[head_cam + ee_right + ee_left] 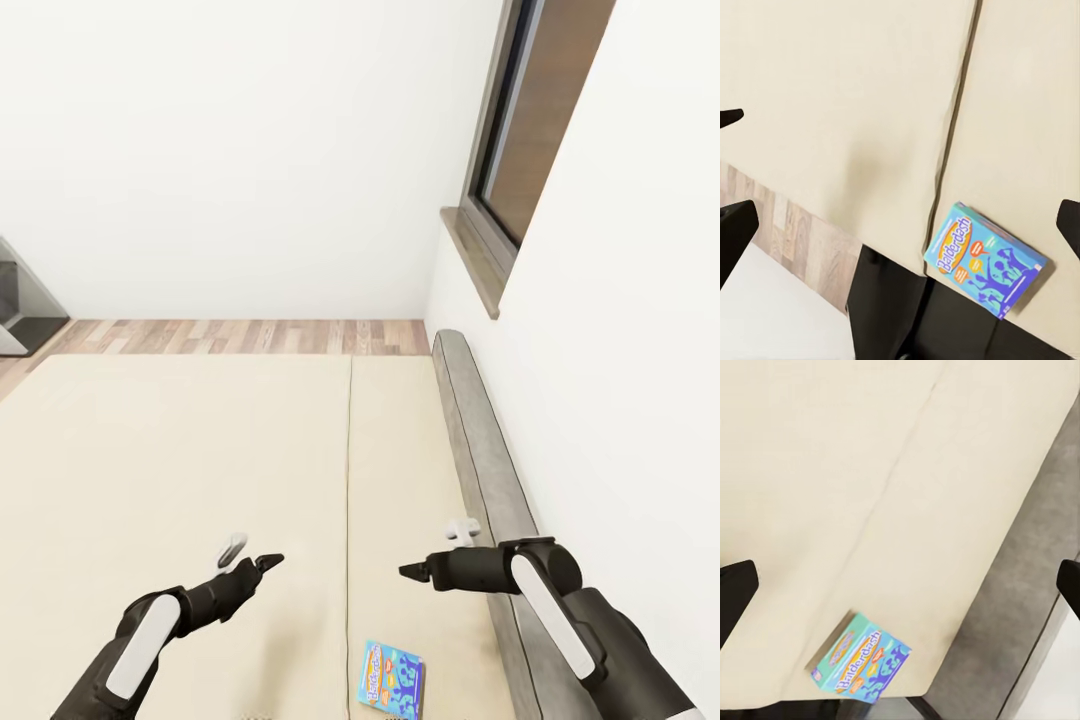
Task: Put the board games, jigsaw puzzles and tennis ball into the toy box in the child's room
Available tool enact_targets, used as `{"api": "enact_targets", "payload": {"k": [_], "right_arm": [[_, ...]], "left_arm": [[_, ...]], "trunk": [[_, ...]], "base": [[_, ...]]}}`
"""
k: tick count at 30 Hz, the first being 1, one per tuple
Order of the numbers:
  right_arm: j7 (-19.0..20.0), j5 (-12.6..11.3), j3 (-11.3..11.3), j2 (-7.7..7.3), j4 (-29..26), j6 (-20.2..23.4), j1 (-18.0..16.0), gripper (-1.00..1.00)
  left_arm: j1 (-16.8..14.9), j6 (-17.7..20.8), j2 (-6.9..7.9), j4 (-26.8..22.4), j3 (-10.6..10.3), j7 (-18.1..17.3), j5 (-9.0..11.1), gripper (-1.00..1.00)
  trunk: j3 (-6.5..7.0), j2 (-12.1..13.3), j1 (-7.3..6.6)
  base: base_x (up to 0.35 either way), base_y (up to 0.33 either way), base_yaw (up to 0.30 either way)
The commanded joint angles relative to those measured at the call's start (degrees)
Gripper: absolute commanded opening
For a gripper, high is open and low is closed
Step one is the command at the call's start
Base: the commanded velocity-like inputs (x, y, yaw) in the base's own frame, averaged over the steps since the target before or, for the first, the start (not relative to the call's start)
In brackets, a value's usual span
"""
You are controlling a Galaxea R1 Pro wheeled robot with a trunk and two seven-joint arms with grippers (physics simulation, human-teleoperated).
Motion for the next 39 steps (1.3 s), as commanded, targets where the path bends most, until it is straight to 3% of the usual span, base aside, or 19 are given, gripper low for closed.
{"api": "enact_targets", "payload": {"k": [1, 25, 34, 39], "right_arm": [[0.56, 0.54, 0.01, -0.03, 0.15, 0.12, -0.07, 1.00], [0.53, 0.53, -0.02, -0.03, 0.92, 0.03, -0.30, 1.00], [0.47, 0.53, -0.10, -0.03, 1.32, -0.19, -0.45, 1.00], [0.37, 0.53, -0.09, -0.03, 2.20, -0.34, -0.65, 1.00]], "left_arm": [[-0.25, 0.30, -0.01, 0.44, 0.07, -0.25, -0.08, 1.00], [-1.03, -0.67, -0.26, 2.03, -0.37, -0.74, -0.17, 1.00], [-1.40, -0.79, -0.24, 2.16, -3.91, -0.69, -0.40, 1.00], [-1.65, -0.80, -0.23, 2.23, -4.76, -0.72, -0.42, 1.00]], "trunk": [[-0.18, -0.10, 0.03], [-2.33, -0.10, 0.03], [-3.15, -0.10, 0.03], [-3.61, -0.10, 0.03]], "base": [[0.000, 0.000, 0.000], [0.000, 0.000, 0.000], [0.000, 0.000, 0.000], [0.000, 0.000, 0.000]]}}
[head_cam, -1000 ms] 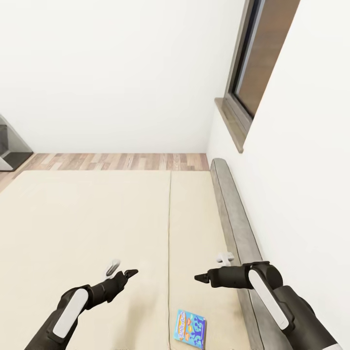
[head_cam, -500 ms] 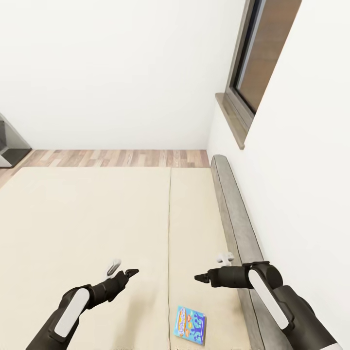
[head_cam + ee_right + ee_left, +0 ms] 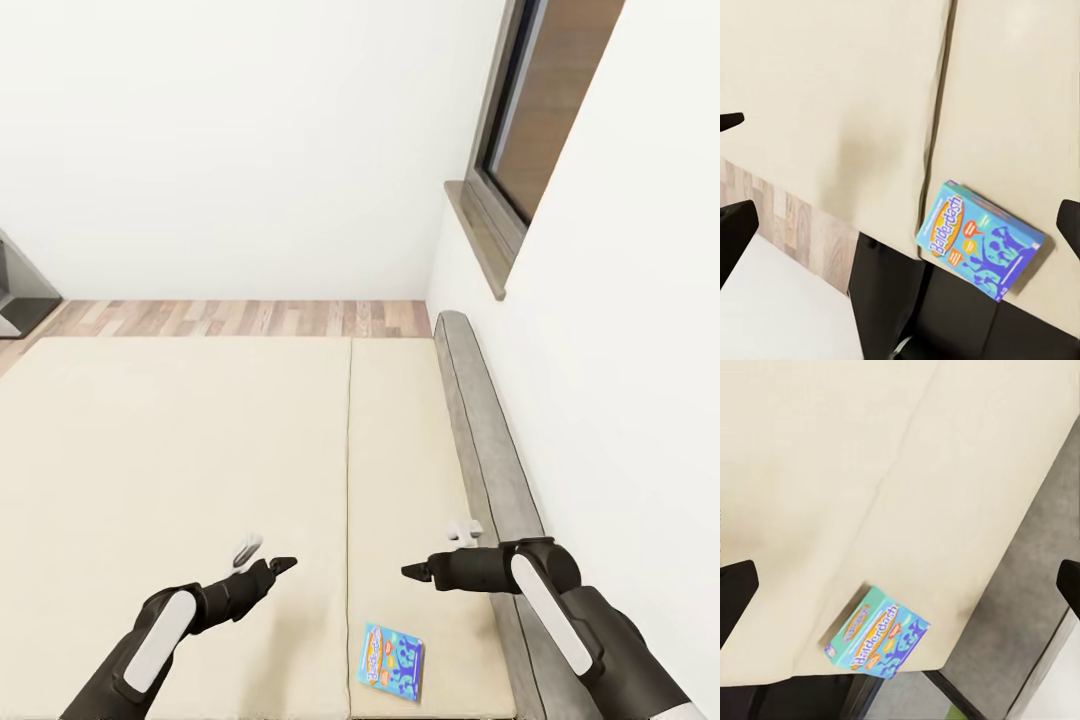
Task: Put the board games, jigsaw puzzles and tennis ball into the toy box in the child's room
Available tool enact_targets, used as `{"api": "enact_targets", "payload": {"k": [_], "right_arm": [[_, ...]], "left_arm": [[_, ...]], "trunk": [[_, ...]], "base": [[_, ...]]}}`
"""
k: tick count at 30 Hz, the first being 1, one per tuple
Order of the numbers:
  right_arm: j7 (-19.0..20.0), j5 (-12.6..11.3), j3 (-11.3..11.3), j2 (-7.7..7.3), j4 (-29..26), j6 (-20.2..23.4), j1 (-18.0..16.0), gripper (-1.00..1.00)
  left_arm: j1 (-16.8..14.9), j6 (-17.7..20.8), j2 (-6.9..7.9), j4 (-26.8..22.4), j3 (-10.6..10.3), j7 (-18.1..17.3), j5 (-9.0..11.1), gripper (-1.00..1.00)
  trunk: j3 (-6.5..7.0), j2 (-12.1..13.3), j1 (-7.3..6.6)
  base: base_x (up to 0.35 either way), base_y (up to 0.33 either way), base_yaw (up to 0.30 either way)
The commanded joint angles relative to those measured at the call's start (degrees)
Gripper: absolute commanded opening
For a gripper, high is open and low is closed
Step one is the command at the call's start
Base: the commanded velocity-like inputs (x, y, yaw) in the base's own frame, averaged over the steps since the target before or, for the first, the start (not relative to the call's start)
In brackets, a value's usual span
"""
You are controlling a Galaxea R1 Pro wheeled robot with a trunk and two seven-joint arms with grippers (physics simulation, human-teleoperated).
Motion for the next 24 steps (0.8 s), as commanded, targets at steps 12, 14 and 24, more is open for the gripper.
{"api": "enact_targets", "payload": {"k": [12, 14, 24], "right_arm": [[0.44, 0.50, 0.05, -0.03, 2.26, -0.07, -0.65, 1.00], [0.44, 0.47, 0.05, -0.03, 2.59, -0.10, -0.74, 1.00], [0.35, 0.50, 0.10, 0.04, 5.85, -2.76, -1.84, 1.00]], "left_arm": [[-0.35, 0.15, 0.07, 0.04, -0.90, -1.60, 0.06, 1.00], [-0.37, 0.10, 0.10, 0.01, -0.97, -2.42, 0.05, 1.00], [-0.09, -3.44, 0.66, 0.01, -1.57, -12.00, -1.70, 1.00]], "trunk": [[-1.19, -0.10, 0.03], [-1.37, -0.10, 0.03], [-2.29, -0.10, 0.03]], "base": [[0.000, 0.000, 0.000], [0.000, 0.000, 0.000], [0.000, 0.000, 0.000]]}}
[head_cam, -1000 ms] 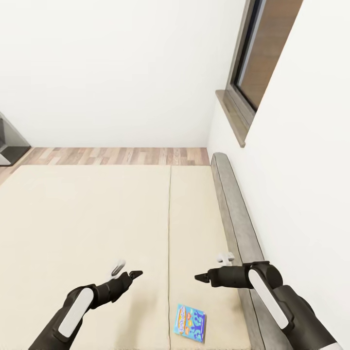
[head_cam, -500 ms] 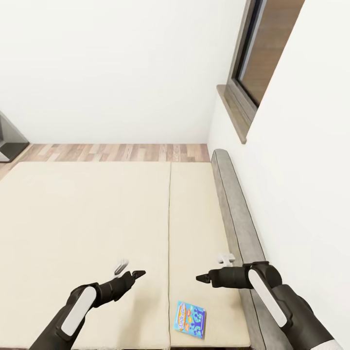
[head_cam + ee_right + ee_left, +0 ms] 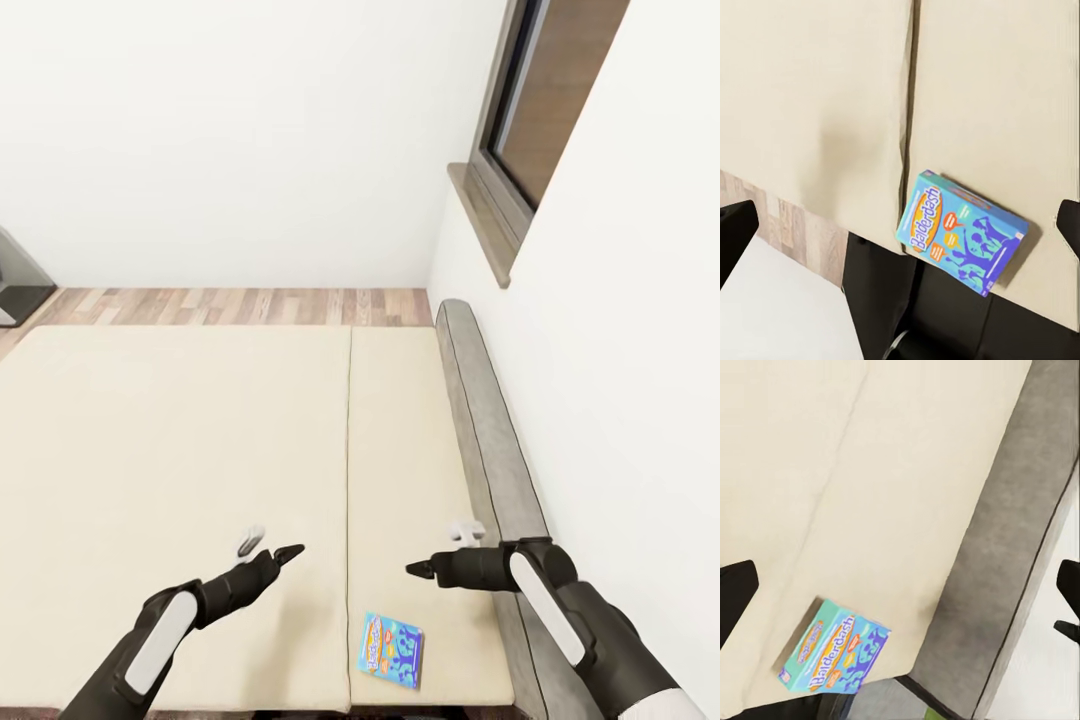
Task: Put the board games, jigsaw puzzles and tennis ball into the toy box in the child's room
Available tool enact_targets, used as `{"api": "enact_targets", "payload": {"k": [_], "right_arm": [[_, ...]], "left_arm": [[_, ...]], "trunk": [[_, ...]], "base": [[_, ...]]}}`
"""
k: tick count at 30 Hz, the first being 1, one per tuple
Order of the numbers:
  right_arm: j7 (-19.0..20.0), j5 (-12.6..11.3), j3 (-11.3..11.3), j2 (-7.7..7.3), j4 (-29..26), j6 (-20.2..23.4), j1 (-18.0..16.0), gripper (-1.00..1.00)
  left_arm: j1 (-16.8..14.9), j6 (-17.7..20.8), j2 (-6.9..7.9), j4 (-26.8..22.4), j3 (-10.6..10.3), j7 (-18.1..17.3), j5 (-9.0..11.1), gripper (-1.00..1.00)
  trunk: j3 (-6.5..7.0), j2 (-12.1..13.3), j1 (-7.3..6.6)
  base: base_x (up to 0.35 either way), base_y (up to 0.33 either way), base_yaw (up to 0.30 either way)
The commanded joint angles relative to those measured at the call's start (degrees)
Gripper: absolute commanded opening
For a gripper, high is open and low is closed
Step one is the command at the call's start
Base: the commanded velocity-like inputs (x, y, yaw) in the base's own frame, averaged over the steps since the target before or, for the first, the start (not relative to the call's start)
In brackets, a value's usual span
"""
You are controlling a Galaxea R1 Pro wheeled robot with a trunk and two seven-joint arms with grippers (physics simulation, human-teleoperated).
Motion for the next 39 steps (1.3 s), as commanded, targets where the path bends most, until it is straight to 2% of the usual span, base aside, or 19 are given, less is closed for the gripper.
{"api": "enact_targets", "payload": {"k": [1, 3, 10, 28, 39], "right_arm": [[0.43, 0.41, 0.05, -0.04, -0.02, 0.12, -0.05, 1.00], [0.42, 0.38, 0.06, -0.03, 1.52, -0.54, -0.75, 1.00], [0.41, 0.24, 0.11, 0.01, 5.27, -1.39, -2.23, 1.00], [0.03, 0.24, 0.09, 0.13, 7.35, -3.27, -2.95, 1.00], [-3.04, 0.10, 0.20, 0.39, 7.57, -4.75, -3.00, 1.00]], "left_arm": [[-0.03, 0.18, 0.04, -0.02, -0.07, -0.05, 0.20, 1.00], [0.07, -0.61, 0.11, -0.01, -0.04, -1.81, -0.71, 1.00], [0.16, -1.57, 0.11, 0.01, 0.02, -3.70, -1.84, 1.00], [-0.19, -2.10, -0.45, 1.31, 0.03, -2.48, -2.43, 1.00], [-0.31, -2.18, -0.56, 2.20, 0.03, -2.08, -2.42, 1.00]], "trunk": [[-0.17, -0.10, 0.03], [-0.36, -0.10, 0.03], [-1.00, -0.10, 0.03], [-2.65, -0.10, 0.03], [-3.66, -0.10, 0.03]], "base": [[0.000, 0.000, 0.000], [0.000, 0.000, 0.000], [0.000, 0.000, 0.000], [0.000, 0.000, 0.000], [0.000, 0.000, 0.000]]}}
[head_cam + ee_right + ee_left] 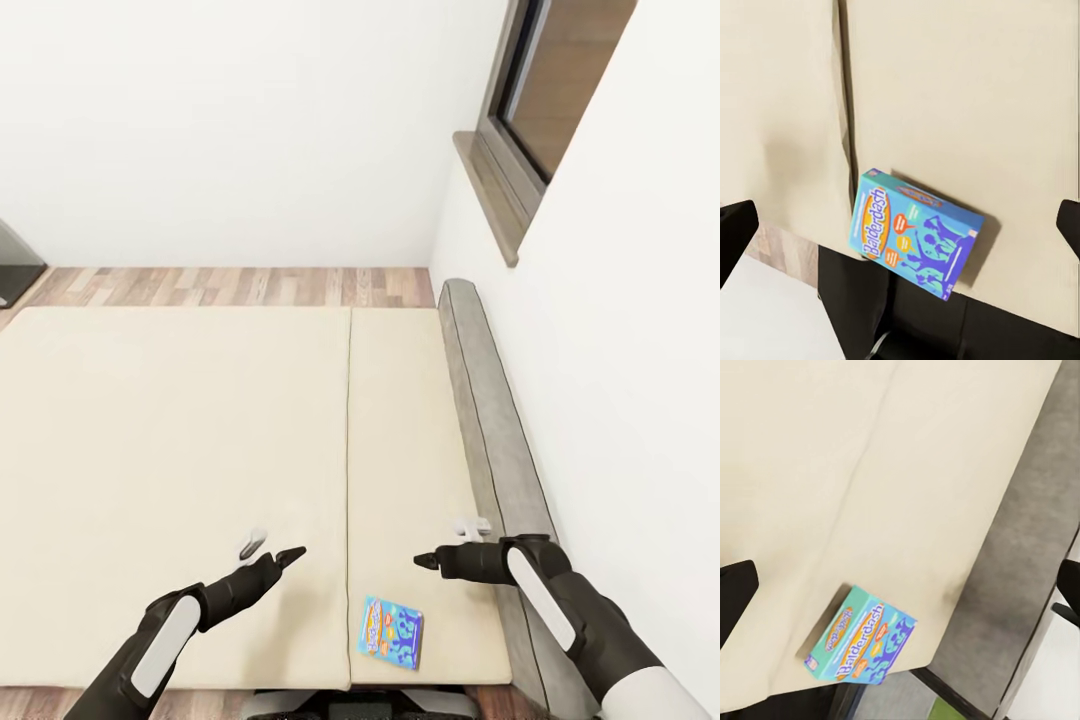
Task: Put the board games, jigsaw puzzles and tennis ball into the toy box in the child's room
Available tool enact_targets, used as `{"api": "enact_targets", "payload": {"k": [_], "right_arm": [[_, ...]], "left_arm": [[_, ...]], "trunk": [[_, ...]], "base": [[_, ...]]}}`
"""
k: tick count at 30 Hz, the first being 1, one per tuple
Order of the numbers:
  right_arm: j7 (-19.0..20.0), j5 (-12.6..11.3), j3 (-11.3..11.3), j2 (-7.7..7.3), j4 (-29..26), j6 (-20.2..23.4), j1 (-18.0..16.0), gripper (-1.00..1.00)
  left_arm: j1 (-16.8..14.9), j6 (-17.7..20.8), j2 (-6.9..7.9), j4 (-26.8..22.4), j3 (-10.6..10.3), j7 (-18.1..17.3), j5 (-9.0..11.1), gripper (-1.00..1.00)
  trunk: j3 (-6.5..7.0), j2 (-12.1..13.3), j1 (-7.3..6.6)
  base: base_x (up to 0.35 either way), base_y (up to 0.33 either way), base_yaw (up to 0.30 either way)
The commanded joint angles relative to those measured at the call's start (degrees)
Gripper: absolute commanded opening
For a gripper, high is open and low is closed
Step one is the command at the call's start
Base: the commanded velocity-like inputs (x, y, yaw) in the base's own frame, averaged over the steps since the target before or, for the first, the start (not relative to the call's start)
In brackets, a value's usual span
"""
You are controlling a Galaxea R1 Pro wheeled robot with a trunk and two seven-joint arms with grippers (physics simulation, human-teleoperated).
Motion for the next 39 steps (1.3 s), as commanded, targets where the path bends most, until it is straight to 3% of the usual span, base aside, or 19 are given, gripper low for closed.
{"api": "enact_targets", "payload": {"k": [1, 23, 34, 39], "right_arm": [[0.31, 0.32, 0.07, -0.04, -0.04, 0.15, -0.04, 1.00], [-1.02, 0.22, 0.11, 0.33, 0.01, -0.23, -0.05, 1.00], [-1.07, 0.28, 0.13, 0.40, 0.02, -0.24, -0.05, 1.00], [-1.09, 0.33, 0.13, 0.43, 0.02, -0.24, -0.05, 1.00]], "left_arm": [[-0.02, 0.23, 0.04, -0.03, -0.08, 0.03, 0.31, 1.00], [-0.37, 0.15, -0.10, 1.18, -0.43, 0.28, 0.25, 1.00], [-2.37, 0.25, -0.16, 2.45, -0.45, 0.30, 0.35, 1.00], [-4.90, 0.74, -0.25, 4.33, -0.50, 0.19, 0.43, 1.00]], "trunk": [[-0.17, -0.09, 0.03], [-2.19, -0.09, 0.03], [-3.19, -0.09, 0.03], [-3.65, -0.09, 0.03]], "base": [[0.000, 0.000, 0.000], [0.000, 0.000, 0.000], [0.000, 0.000, 0.000], [0.000, 0.000, 0.000]]}}
